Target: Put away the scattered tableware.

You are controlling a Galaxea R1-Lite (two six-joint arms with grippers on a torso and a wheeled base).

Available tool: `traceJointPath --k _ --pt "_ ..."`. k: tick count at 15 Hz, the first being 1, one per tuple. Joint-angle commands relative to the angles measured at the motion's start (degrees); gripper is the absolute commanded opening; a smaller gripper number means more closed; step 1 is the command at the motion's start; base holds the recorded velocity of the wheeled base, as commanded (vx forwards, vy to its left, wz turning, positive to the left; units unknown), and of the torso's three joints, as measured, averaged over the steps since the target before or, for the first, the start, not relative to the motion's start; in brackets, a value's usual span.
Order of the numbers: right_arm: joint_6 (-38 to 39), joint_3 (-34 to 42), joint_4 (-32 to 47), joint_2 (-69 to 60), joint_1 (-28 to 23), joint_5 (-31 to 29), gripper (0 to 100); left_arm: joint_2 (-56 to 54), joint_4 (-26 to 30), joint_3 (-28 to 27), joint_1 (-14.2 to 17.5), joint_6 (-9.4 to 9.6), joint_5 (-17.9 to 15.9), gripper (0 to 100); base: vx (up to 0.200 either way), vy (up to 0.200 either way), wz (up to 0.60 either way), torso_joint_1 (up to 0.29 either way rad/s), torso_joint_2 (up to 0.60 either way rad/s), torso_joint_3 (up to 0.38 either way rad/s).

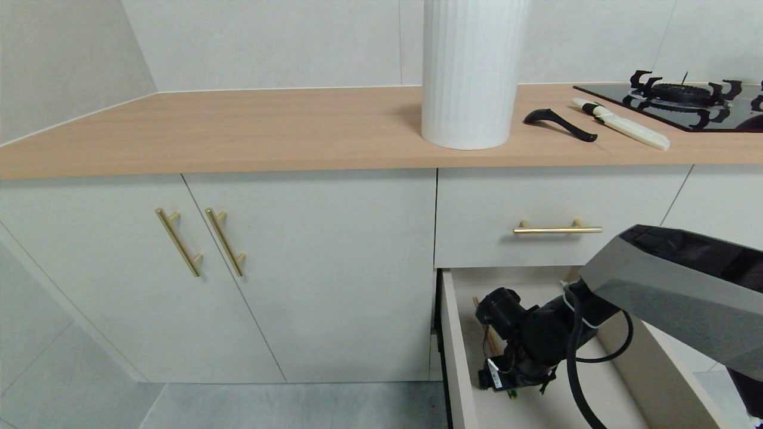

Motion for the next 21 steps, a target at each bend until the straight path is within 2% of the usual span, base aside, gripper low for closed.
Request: traceJointPath --k 1,4,9,14,21 --pt "-0.1 0.1 0.0 -0.5 0.1 -0.2 100 0.1 0.0 0.0 0.0 -0.01 0.0 100 0.000 0.000 0.00 0.000 0.00 0.000" --pt "0.0 0.8 0.7 -5.2 0.1 -0.2 100 0.1 0.0 0.0 0.0 -0.01 -0.1 100 0.000 0.000 0.00 0.000 0.00 0.000" --pt "-0.5 5.2 0.8 -21.4 0.0 -0.4 100 0.1 0.0 0.0 0.0 -0.01 0.0 100 0.000 0.000 0.00 0.000 0.00 0.000" --pt "-2.0 6.1 1.1 -36.0 -0.6 -3.2 100 0.1 0.0 0.0 0.0 -0.01 0.0 100 0.000 0.000 0.00 0.000 0.00 0.000" --pt "-5.2 6.1 0.6 -45.1 -4.1 -6.8 100 0.1 0.0 0.0 0.0 -0.01 0.0 100 0.000 0.000 0.00 0.000 0.00 0.000"
